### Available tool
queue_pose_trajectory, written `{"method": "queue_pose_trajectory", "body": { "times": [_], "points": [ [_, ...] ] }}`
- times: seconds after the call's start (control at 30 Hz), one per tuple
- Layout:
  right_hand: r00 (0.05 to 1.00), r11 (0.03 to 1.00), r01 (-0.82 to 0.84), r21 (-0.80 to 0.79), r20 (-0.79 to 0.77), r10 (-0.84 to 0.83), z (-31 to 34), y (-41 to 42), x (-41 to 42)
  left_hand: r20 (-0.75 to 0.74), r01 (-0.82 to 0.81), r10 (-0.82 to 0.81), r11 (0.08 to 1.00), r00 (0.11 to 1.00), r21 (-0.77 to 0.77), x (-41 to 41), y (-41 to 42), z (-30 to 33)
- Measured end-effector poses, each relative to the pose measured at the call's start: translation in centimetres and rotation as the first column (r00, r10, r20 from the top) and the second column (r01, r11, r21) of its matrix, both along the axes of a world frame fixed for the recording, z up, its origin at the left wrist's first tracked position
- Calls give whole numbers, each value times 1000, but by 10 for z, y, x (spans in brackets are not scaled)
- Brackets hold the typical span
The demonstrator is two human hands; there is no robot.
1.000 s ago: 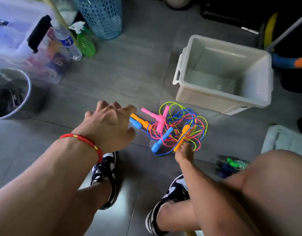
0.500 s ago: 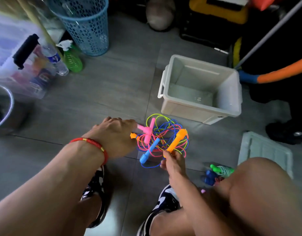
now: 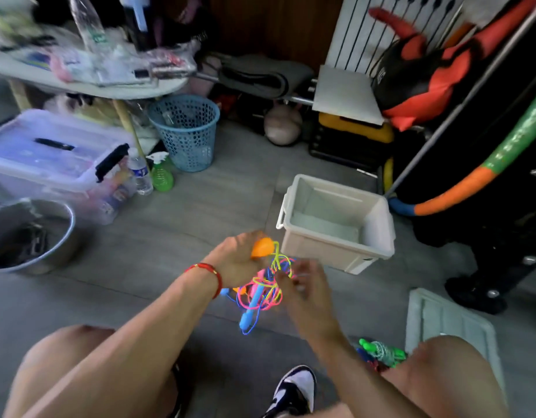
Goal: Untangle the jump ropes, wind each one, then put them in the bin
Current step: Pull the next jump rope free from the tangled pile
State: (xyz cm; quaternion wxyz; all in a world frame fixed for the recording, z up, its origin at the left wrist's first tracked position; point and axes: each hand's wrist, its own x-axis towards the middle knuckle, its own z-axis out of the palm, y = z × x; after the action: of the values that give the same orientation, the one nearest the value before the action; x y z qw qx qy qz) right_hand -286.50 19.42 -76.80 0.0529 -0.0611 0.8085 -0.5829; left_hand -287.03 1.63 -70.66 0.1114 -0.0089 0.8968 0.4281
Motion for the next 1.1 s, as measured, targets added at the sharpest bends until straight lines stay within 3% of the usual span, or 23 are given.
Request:
{"method": "queue_pose_trajectory", "body": {
  "times": [0.03, 0.13, 0.2, 0.27, 0.33, 0.4, 0.43, 0.5, 0.53, 0.6, 0.67, 0.73, 0.77, 0.83, 0.9, 0.97, 1.03, 1.1],
  "points": [
    [1000, 1000, -3, 2, -1, 3, -4, 2, -15, -36, 31, -32, 999, 999, -33, 6, -6, 3],
    [946, 933, -320, 164, 112, 305, -30, -12, -46, -106, 93, -81, 989, 991, 112, 22, -17, 15],
    [913, 856, -407, 318, 182, 366, -44, -17, -47, -171, -127, 202, 920, 964, 370, 28, -30, 25],
    [904, 757, -427, 494, 219, 367, -58, 1, -45, -137, -350, 557, 674, 819, 650, 35, -52, 41],
    [884, 630, -465, 621, 286, 370, -70, 31, -45, 3, -489, 762, 413, 648, 768, 41, -75, 46],
    [838, 521, -543, 658, 386, 387, -70, 55, -49, 177, -659, 842, 251, 510, 709, 46, -91, 31],
    [826, 504, -560, 657, 398, 399, -64, 59, -53, 225, -741, 860, 230, 459, 631, 48, -95, 20],
    [864, 584, -498, 641, 309, 397, -46, 53, -65, 191, -881, 905, 292, 381, 371, 53, -100, -4],
    [899, 655, -429, 622, 222, 377, -33, 46, -72, 140, -911, 909, 364, 393, 196, 56, -103, -9],
    [900, 713, -398, 578, 95, 425, 5, 23, -78, 92, -838, 838, 543, 537, -51, 63, -107, -10],
    [788, 610, -498, 617, 28, 615, 49, -7, -76, 61, -707, 712, 702, 700, -88, 64, -96, -12],
    [620, 445, -538, 716, -22, 785, 92, -38, -65, -55, -523, 521, 852, 852, -22, 65, -72, -20],
    [534, 371, -537, 758, -35, 845, 109, -52, -61, -151, -422, 420, 906, 895, 23, 66, -59, -20],
    [438, 288, -512, 809, -43, 898, 129, -72, -58, -373, -252, 248, 967, 894, 38, 63, -50, -18],
    [464, 297, -473, 830, -53, 884, 137, -79, -61, -466, -180, 148, 983, 872, -24, 61, -60, -9],
    [553, 383, -471, 794, -73, 830, 128, -74, -69, -487, -248, 187, 967, 853, -63, 58, -74, 1],
    [652, 417, -507, 754, 18, 758, 96, -53, -77, -498, -435, 399, 899, 770, 49, 60, -87, 14],
    [718, 331, -543, 772, 221, 661, 47, -14, -84, -385, -670, 730, 678, 565, 302, 66, -108, 24]
  ]
}}
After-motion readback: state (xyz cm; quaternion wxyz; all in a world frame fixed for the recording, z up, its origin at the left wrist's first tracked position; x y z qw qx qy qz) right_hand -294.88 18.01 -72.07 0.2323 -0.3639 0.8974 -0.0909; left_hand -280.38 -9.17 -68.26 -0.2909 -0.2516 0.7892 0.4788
